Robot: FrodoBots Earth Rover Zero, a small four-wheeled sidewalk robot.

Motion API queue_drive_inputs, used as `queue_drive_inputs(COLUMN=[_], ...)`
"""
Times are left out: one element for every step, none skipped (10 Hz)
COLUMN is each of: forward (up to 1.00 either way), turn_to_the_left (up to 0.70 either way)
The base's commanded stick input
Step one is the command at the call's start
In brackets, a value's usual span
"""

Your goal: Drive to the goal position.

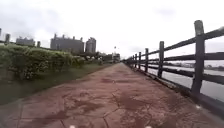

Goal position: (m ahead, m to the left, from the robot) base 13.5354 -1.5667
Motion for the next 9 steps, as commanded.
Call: queue_drive_inputs(forward=[0.0, 0.0, 0.0, 0.0, 0.0, 0.0, 0.0, 0.0, 0.0], turn_to_the_left=[-1.0, -1.0, -1.0, -1.0, -1.0, -1.0, -1.0, -1.0, -1.0])
